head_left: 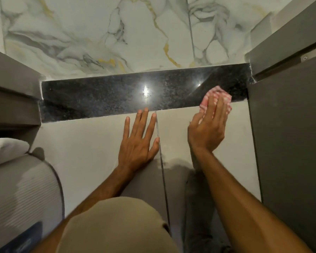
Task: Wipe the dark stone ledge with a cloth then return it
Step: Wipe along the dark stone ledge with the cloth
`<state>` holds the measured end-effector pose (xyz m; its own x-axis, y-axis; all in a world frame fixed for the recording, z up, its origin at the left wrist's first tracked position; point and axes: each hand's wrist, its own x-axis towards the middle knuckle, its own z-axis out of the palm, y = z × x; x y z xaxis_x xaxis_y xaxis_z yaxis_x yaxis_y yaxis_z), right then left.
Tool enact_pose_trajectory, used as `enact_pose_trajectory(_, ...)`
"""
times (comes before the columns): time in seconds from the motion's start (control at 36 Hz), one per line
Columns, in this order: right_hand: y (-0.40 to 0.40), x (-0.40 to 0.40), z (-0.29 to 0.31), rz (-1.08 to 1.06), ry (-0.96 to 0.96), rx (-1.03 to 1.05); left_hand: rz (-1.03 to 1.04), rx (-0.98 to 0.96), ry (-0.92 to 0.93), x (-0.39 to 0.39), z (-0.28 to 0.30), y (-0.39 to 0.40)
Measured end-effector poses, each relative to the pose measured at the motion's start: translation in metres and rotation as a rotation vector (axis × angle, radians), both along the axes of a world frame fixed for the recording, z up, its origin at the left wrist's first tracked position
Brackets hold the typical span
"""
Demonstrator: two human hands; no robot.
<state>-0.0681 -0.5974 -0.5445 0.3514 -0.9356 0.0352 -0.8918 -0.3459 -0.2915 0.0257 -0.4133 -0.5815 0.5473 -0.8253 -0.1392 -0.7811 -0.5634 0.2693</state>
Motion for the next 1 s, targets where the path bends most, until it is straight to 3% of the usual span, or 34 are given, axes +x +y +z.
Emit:
enact_pose_trajectory(0.08, -0.023, 0.042, 0.0, -0.216, -0.011, -0.013, 0.012, -0.001, -0.02, 0.0, -0.004, 0.001)
enact_pose_trajectory(0.14, -0.03, 0.071, -0.002, -0.194, 0.016, -0.002, 0.028, 0.005, -0.025, 0.0, -0.005, 0.002)
enact_pose_trajectory(0.19, -0.02, 0.09, -0.004, 0.035, 0.046, -0.008, 0.046, 0.013, -0.021, 0.0, -0.004, 0.004)
enact_pose_trajectory(0.31, 0.019, 0.066, -0.007, 0.834, 0.041, -0.005, 0.028, 0.037, -0.011, -0.002, 0.004, 0.016)
enact_pose_trajectory(0.36, 0.027, 0.031, -0.009, 0.993, 0.074, -0.009, 0.007, 0.052, -0.011, -0.003, 0.009, 0.026)
enact_pose_trajectory(0.42, 0.026, 0.0, -0.009, 0.854, 0.05, 0.008, 0.007, 0.061, -0.007, -0.003, 0.012, 0.037)
enact_pose_trajectory(0.47, 0.021, -0.01, -0.006, 0.547, 0.036, -0.002, 0.04, 0.068, 0.008, -0.002, 0.014, 0.047)
enact_pose_trajectory(0.56, 0.015, 0.022, -0.003, 0.06, 0.005, -0.087, 0.106, 0.058, 0.014, -0.004, 0.013, 0.056)
enact_pose_trajectory(0.61, 0.013, 0.062, 0.0, -0.11, 0.013, -0.065, 0.143, 0.044, 0.003, -0.005, 0.01, 0.057)
enact_pose_trajectory(0.64, 0.014, 0.082, 0.0, -0.105, 0.03, -0.04, 0.16, 0.041, -0.007, -0.005, 0.008, 0.057)
enact_pose_trajectory(0.69, 0.025, 0.112, -0.001, 0.101, 0.064, -0.013, 0.194, 0.055, -0.037, -0.006, 0.007, 0.057)
enact_pose_trajectory(0.83, 0.066, 0.104, -0.002, 1.095, -0.027, 0.035, 0.264, 0.05, -0.094, -0.001, 0.011, 0.075)
enact_pose_trajectory(0.89, 0.076, 0.066, -0.002, 1.135, 0.001, 0.059, 0.294, 0.062, -0.077, 0.002, 0.016, 0.088)
enact_pose_trajectory(1.0, 0.081, 0.009, -0.006, 0.745, -0.011, 0.049, 0.301, 0.077, -0.022, 0.004, 0.019, 0.106)
